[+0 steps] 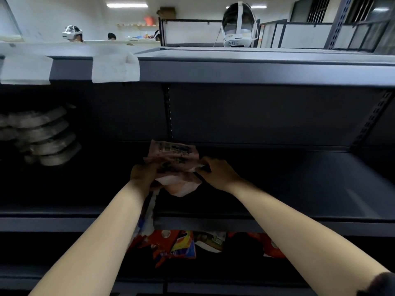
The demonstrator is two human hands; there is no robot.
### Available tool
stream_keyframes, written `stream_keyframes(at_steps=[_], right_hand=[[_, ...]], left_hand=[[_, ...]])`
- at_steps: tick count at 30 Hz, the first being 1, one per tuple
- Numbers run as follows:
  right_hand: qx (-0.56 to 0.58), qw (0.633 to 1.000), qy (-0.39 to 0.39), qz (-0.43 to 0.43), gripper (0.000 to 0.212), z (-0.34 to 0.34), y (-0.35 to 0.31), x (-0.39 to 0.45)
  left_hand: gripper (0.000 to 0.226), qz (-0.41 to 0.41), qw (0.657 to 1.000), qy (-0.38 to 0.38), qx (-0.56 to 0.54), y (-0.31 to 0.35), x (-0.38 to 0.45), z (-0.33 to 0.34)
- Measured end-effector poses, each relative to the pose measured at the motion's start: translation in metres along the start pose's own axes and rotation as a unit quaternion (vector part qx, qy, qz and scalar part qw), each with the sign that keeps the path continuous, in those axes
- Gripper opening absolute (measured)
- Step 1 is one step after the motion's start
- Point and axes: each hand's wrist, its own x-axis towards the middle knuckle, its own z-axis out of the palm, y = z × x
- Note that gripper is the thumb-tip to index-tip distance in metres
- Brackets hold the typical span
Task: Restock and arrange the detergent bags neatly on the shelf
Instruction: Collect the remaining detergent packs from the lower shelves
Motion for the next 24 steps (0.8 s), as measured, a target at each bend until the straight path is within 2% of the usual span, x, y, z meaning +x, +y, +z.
stream_keyframes(at_steps=[3, 5, 8, 12, 15, 18, 20, 23, 24], right_hand=[[0.050, 0.999, -0.006, 0.009, 0.046, 0.015, -0.017, 0.017], [0.066, 0.996, -0.023, 0.052, 0.049, 0.021, -0.025, 0.030], [0.092, 0.989, -0.032, 0.115, 0.053, 0.024, -0.024, 0.045], [0.085, 0.982, -0.018, 0.170, 0.087, 0.036, -0.015, 0.060], [0.035, 0.981, -0.004, 0.188, 0.095, 0.038, -0.017, 0.064], [0.088, 0.968, -0.006, 0.234, 0.101, 0.040, -0.017, 0.070], [0.173, 0.950, -0.015, 0.260, 0.092, 0.040, -0.015, 0.073], [0.317, 0.909, -0.009, 0.270, 0.048, 0.030, -0.014, 0.068], [0.332, 0.902, -0.015, 0.275, 0.041, 0.025, -0.012, 0.066]], left_hand=[[0.023, 0.011, 1.000, 0.004, -0.029, 0.003, 0.004, -0.029], [0.020, 0.024, 0.999, 0.024, -0.015, 0.002, 0.007, -0.044], [0.034, 0.023, 0.998, 0.051, -0.023, -0.002, 0.010, -0.057], [0.037, 0.055, 0.996, 0.069, -0.031, -0.011, 0.006, -0.056], [0.034, 0.061, 0.996, 0.063, -0.015, -0.010, 0.007, -0.053], [0.033, 0.042, 0.998, 0.053, 0.012, -0.007, 0.014, -0.049], [0.035, 0.042, 0.998, 0.034, 0.033, -0.005, 0.014, -0.049], [0.032, 0.044, 0.997, 0.024, 0.061, -0.004, 0.010, -0.045], [0.033, 0.044, 0.996, 0.035, 0.069, -0.003, 0.011, -0.041]])
